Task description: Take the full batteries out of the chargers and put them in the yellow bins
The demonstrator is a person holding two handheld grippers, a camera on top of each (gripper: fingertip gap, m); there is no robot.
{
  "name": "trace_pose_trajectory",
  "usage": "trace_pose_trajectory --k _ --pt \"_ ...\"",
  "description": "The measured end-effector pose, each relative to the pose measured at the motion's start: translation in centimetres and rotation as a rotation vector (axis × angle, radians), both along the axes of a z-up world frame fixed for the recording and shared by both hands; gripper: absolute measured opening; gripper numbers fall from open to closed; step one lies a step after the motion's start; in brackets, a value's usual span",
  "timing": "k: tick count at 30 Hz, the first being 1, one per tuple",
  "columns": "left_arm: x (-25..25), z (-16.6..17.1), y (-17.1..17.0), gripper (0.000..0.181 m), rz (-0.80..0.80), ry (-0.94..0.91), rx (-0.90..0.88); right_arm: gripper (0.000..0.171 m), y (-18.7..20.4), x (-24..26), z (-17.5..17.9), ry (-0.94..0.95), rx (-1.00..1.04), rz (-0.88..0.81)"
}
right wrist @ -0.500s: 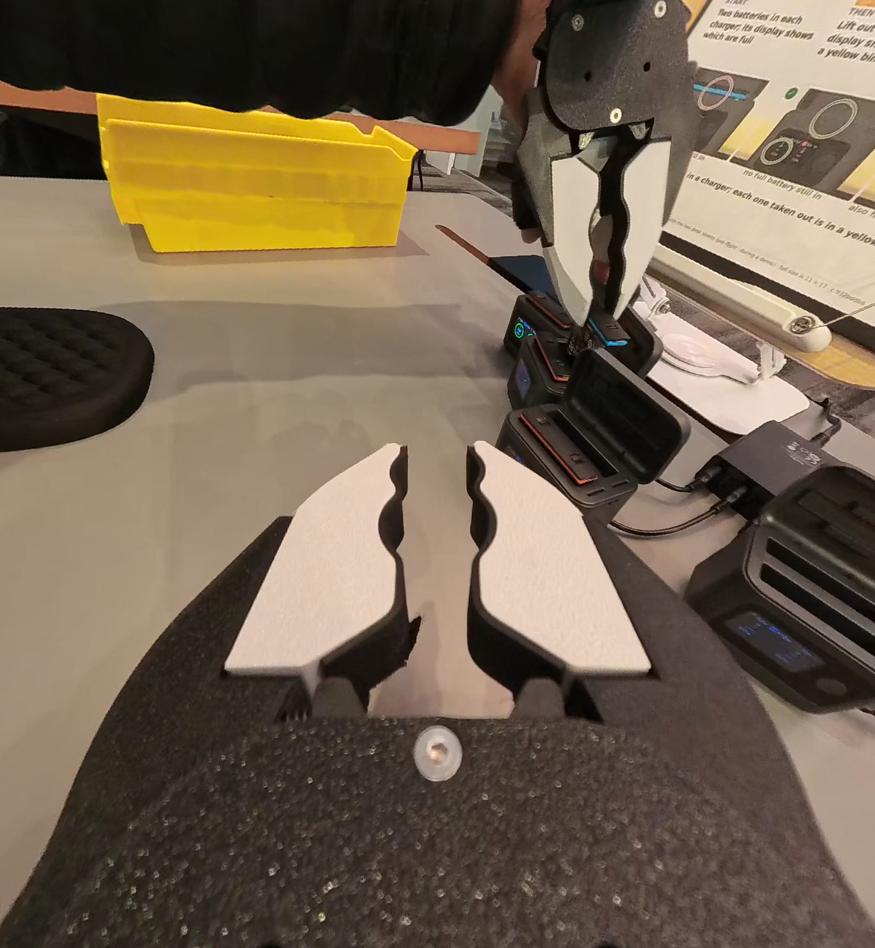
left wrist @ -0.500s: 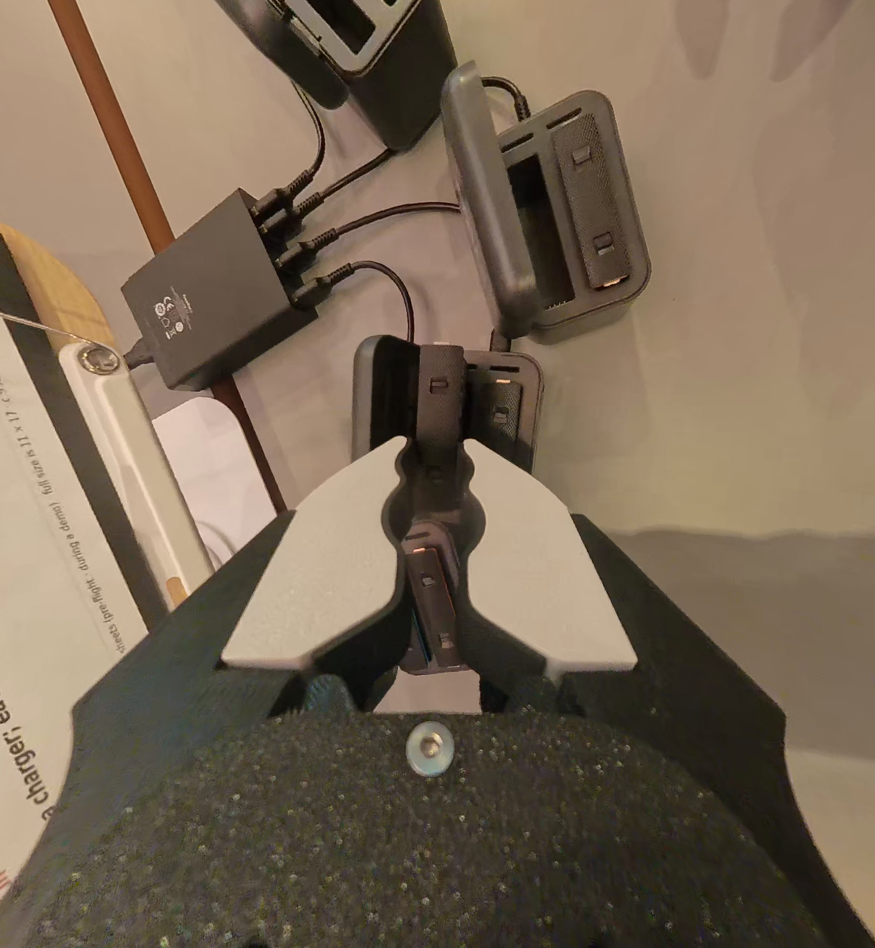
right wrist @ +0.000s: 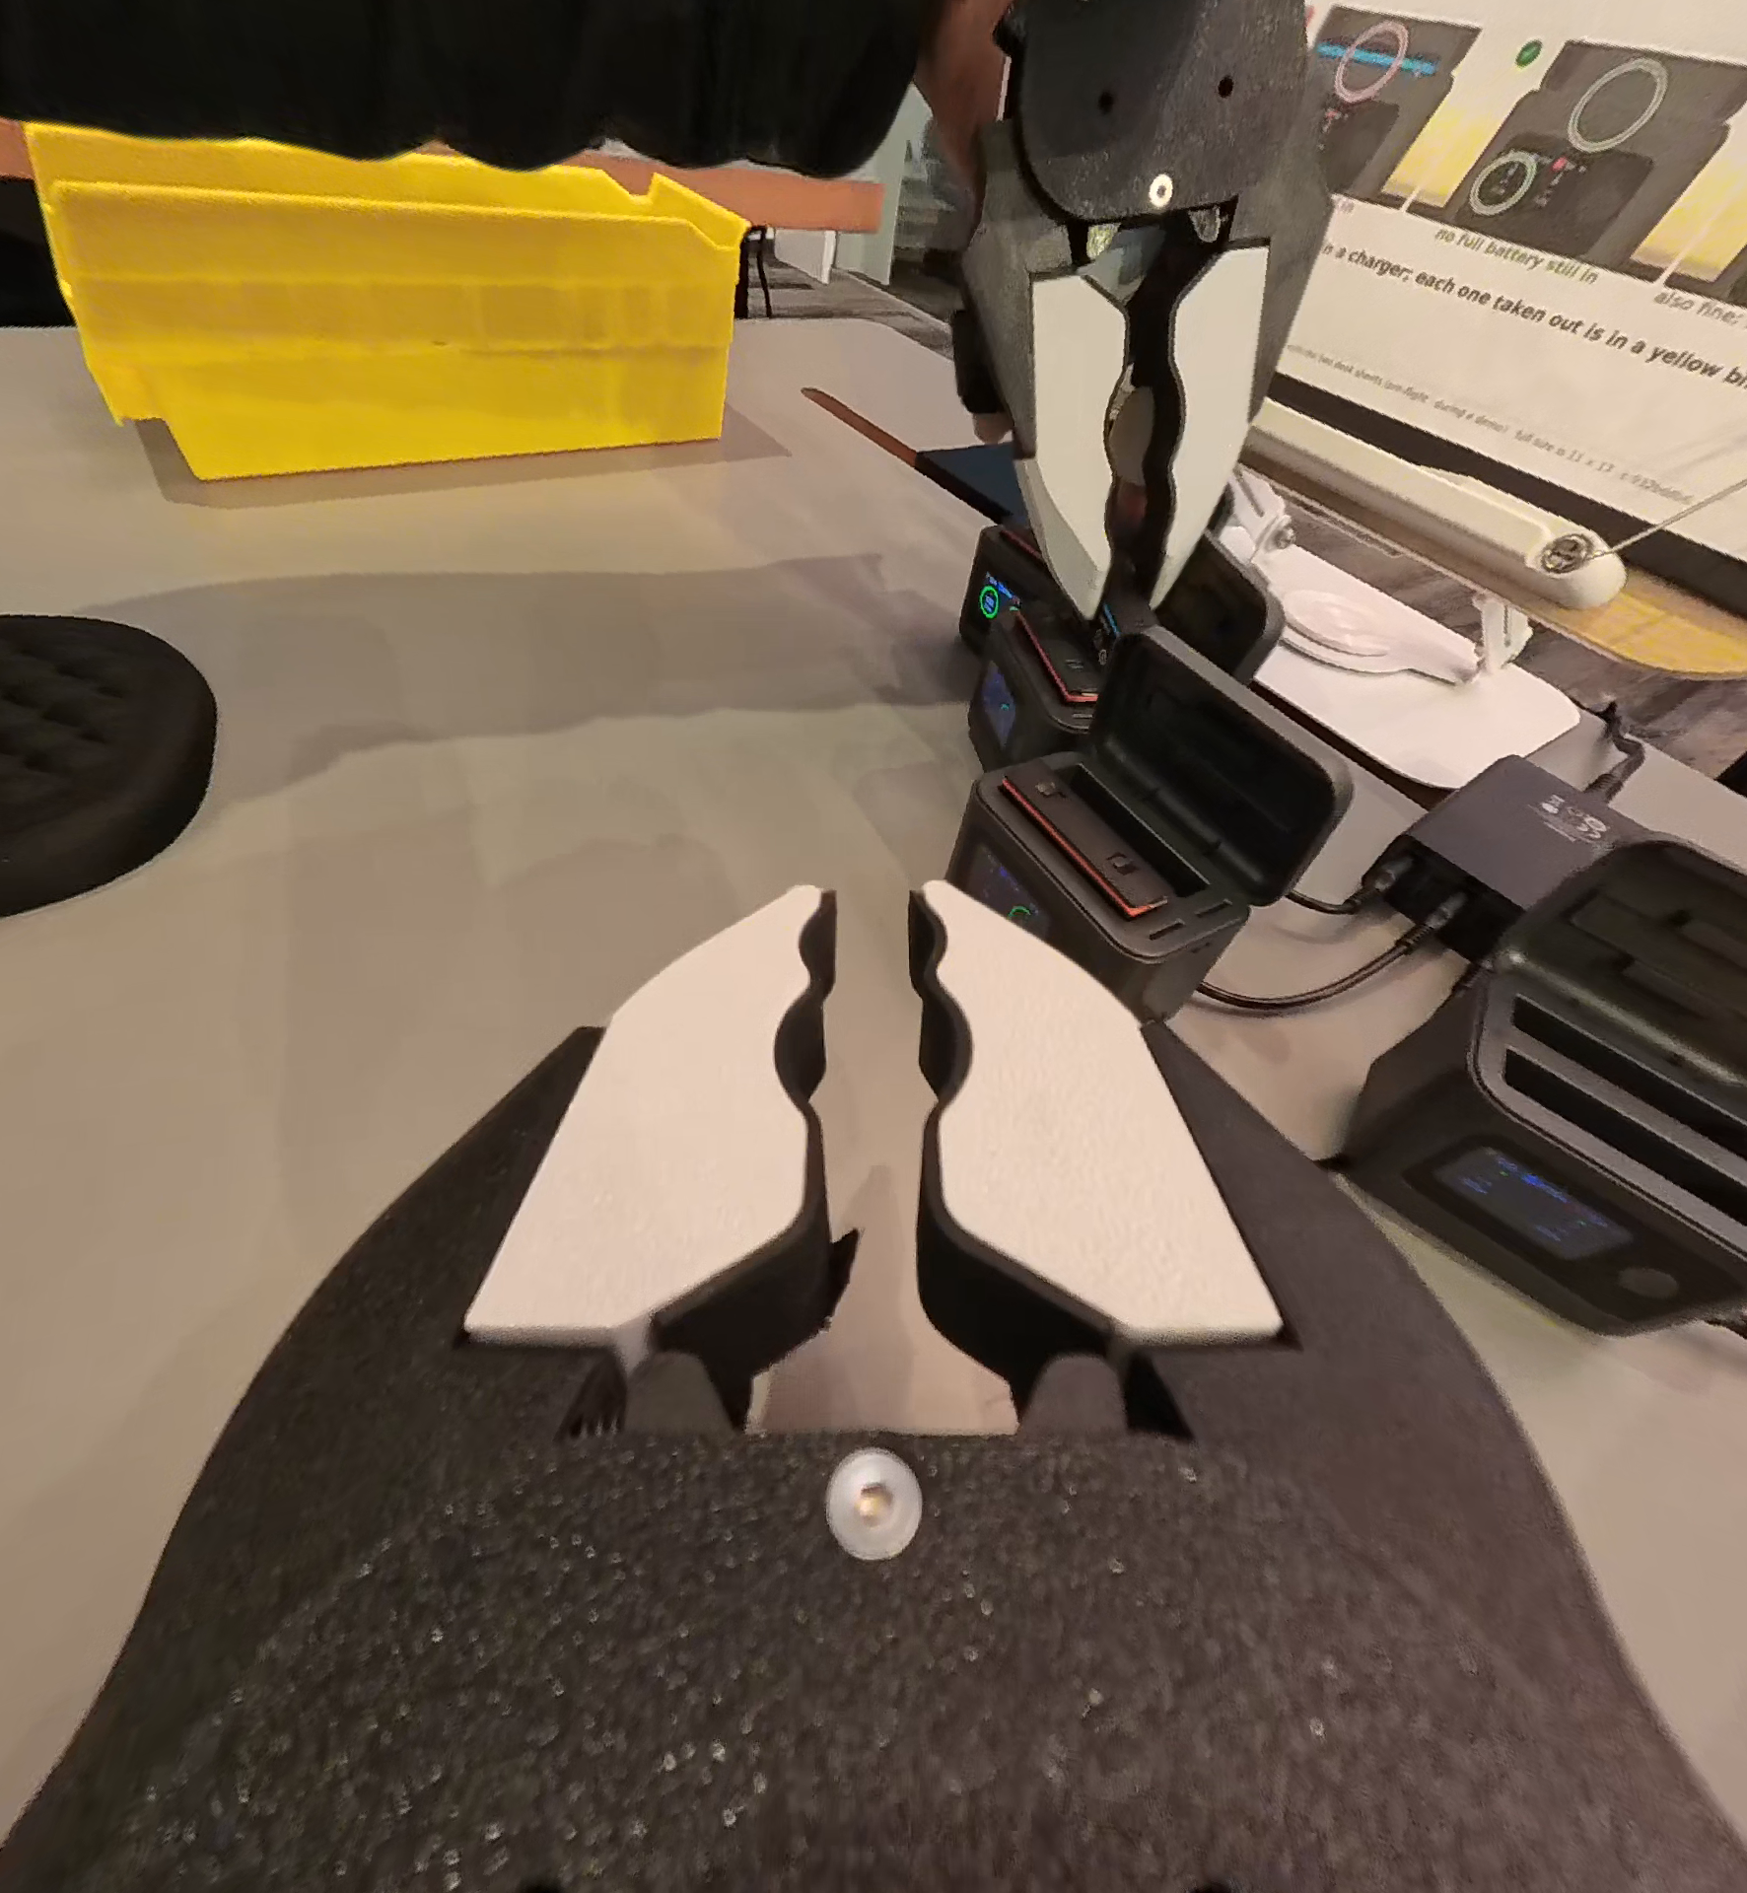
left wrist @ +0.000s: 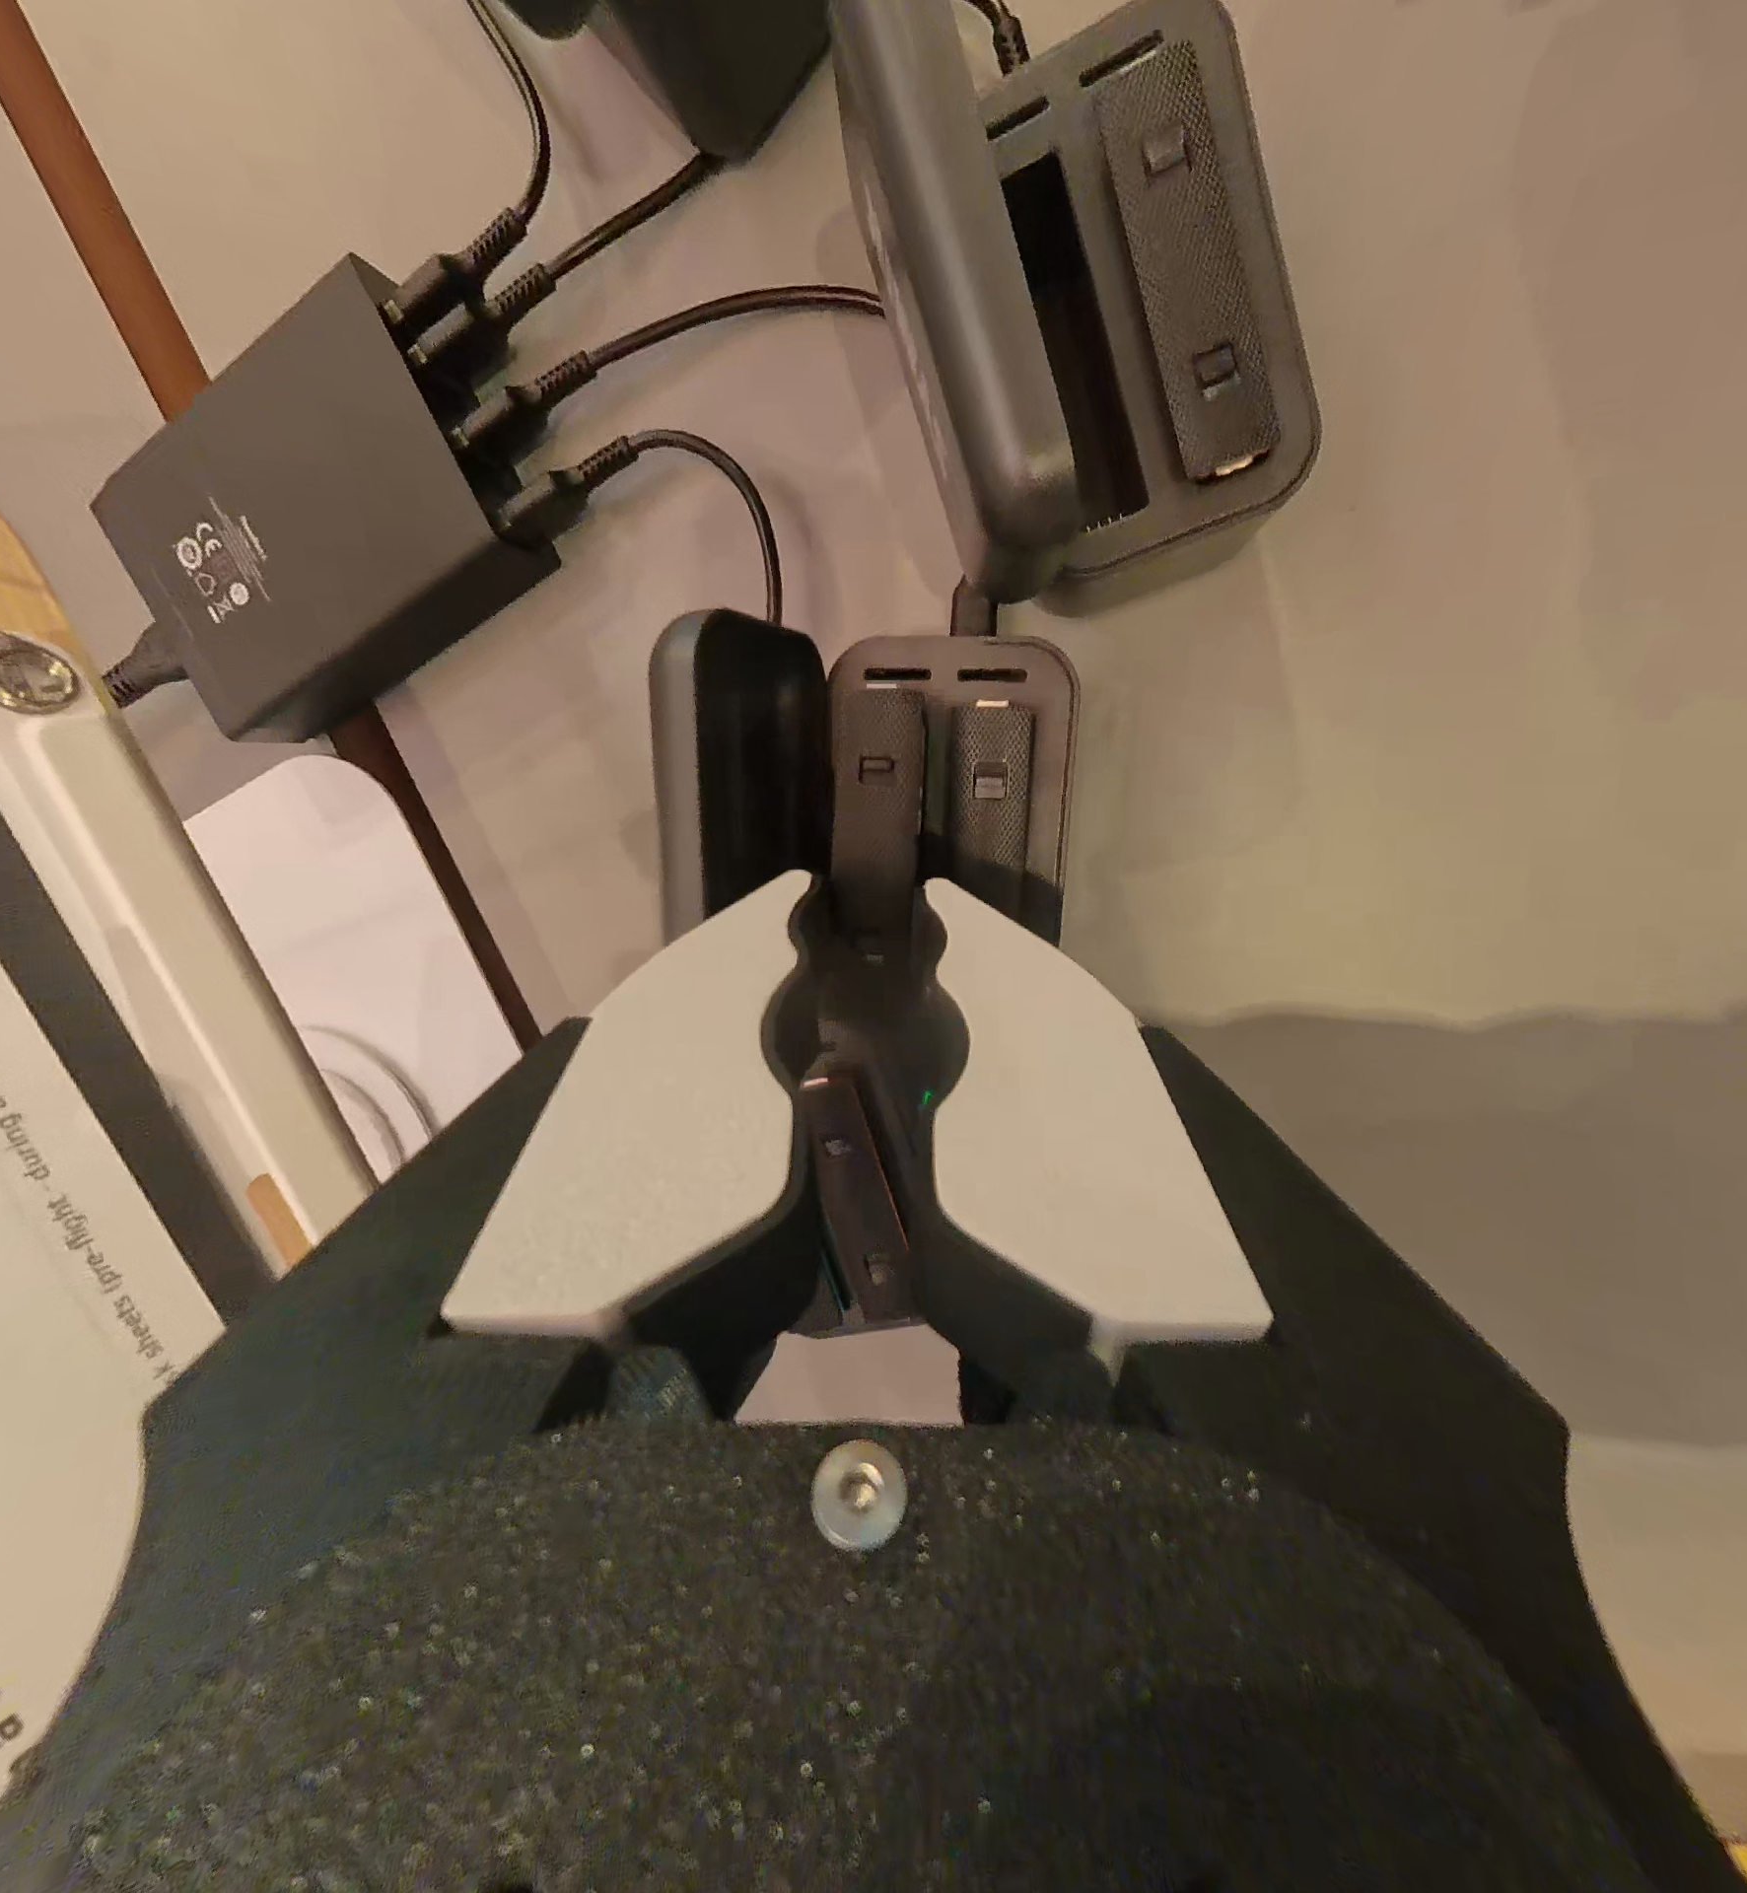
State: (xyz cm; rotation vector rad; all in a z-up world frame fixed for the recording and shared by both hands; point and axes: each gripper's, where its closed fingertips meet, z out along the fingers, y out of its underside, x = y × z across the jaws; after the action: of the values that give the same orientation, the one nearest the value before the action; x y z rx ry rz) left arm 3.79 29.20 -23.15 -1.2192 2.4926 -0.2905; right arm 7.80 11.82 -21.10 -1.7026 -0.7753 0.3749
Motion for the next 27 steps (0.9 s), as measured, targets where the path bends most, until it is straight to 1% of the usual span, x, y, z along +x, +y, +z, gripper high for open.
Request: trace_pose_trajectory --k 7,20,27 --pt "0.32 -0.18 -0.09 0.015 0.028 -0.019 -0.027 0.01 0.35 0.4 -0.36 0.002 -0.028 -0.033" --pt "0.88 -0.03 -0.52 0.015 0.086 -0.203 -0.185 0.01 0.42 0.56 -0.24 0.01 -0.03 -0.038" --pt "0.78 0.02 -0.44 0.016 0.112 -0.201 -0.188 0.01 0.45 0.55 -0.36 0.008 -0.035 -0.038"
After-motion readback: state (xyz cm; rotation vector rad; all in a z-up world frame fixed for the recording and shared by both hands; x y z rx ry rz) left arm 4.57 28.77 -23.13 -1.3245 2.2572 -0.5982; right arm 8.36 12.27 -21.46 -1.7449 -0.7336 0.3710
